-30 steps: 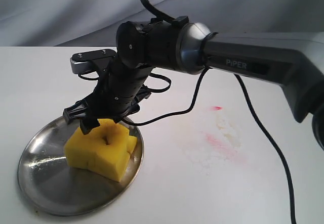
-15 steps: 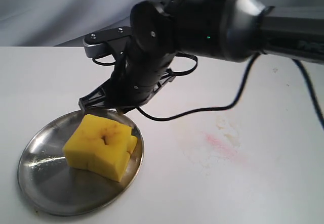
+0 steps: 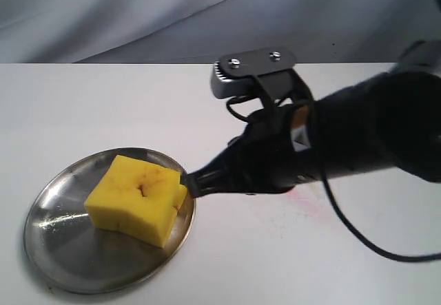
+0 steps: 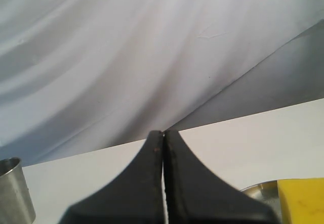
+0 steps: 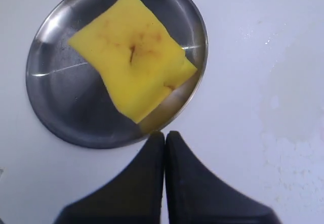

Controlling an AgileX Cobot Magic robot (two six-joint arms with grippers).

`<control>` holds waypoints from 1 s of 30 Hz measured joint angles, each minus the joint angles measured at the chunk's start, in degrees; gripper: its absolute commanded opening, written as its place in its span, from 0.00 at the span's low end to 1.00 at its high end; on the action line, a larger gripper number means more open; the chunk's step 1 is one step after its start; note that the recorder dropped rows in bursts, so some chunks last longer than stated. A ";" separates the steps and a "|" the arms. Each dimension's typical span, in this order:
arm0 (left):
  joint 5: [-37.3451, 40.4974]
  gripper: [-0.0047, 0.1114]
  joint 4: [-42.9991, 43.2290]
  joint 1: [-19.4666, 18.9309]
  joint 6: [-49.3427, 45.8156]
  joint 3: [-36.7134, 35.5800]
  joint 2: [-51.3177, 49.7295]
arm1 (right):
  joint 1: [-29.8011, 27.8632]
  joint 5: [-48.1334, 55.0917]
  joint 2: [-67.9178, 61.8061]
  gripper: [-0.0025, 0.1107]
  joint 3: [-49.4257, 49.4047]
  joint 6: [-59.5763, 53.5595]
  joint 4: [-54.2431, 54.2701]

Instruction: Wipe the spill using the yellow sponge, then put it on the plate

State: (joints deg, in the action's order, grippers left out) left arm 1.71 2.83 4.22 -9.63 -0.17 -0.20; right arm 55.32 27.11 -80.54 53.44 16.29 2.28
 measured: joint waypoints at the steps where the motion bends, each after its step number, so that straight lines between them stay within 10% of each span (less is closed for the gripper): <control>1: 0.00 0.04 0.00 0.00 0.00 0.00 0.00 | 0.00 -0.70 2.34 0.02 -2.16 0.36 0.00; 14: 0.00 0.04 0.00 0.00 0.00 0.00 0.00 | -5.40 -15.07 31.74 0.02 -28.71 6.17 0.00; 30: 0.00 0.04 0.00 0.00 0.00 0.00 0.00 | -39.65 -18.18 77.69 0.02 -48.53 -5.99 -1.03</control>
State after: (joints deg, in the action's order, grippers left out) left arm 1.71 2.83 4.22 -9.63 -0.17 -0.20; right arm 15.68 8.93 -2.85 4.90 10.31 1.25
